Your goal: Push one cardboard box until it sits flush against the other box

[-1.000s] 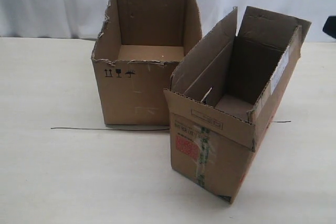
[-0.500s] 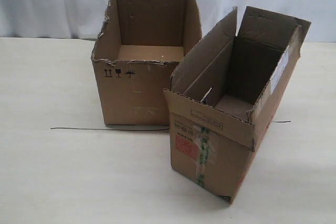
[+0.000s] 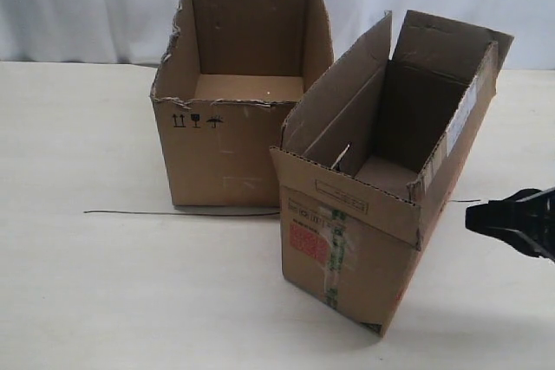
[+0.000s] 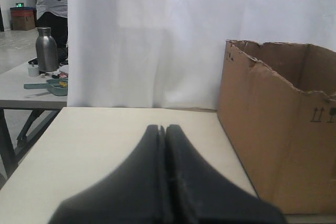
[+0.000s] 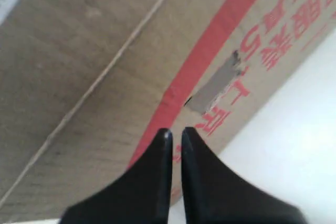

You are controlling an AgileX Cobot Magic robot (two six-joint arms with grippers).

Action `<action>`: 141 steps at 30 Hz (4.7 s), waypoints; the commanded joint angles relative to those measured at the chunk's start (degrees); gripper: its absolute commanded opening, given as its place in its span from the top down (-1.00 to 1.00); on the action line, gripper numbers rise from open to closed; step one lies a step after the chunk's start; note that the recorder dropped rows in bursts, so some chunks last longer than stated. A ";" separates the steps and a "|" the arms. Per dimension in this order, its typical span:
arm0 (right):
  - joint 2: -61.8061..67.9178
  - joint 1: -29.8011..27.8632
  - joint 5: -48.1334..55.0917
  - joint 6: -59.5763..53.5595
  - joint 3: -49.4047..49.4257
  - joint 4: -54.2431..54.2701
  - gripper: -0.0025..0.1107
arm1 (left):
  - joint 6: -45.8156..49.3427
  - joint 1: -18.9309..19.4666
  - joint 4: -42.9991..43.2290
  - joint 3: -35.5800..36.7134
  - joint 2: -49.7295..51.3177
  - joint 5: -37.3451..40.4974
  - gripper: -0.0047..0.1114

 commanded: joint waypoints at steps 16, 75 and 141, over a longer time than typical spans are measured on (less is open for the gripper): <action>20.37 -0.01 -8.72 -30.68 2.46 29.69 0.87 | 0.06 -0.42 -0.06 0.18 -0.19 -0.27 0.92; -9.15 -0.01 -10.25 18.29 -10.54 -16.73 0.87 | 0.06 -0.42 -0.17 0.18 -0.19 -0.43 0.92; 27.19 67.86 29.88 55.72 -37.62 -92.20 0.87 | 0.06 -0.42 -0.14 0.18 -0.19 -0.39 0.92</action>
